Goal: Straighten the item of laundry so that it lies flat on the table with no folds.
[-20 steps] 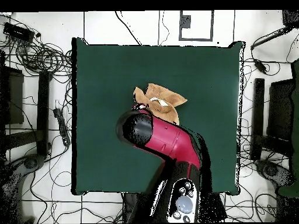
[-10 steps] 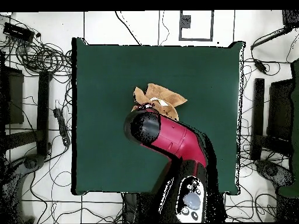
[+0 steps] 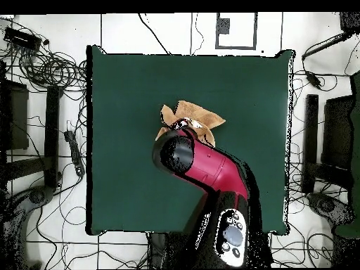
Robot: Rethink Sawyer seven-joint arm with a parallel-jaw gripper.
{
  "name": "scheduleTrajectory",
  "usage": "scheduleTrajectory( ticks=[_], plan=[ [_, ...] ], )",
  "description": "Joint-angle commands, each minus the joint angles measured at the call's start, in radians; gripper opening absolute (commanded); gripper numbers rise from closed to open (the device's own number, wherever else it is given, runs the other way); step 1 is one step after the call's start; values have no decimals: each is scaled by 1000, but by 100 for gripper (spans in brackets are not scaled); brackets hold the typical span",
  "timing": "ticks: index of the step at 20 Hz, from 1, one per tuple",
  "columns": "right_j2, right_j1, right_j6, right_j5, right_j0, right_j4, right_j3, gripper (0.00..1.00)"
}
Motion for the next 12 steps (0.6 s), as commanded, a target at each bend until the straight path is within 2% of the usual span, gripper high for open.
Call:
scheduleTrajectory(
  ticks=[1,7,12],
  plan=[
    [179,101,229,-109,-5,62,100,100],
    [226,131,239,-194,-32,67,117,100],
    [221,161,244,-234,-27,68,115,100]
  ],
)
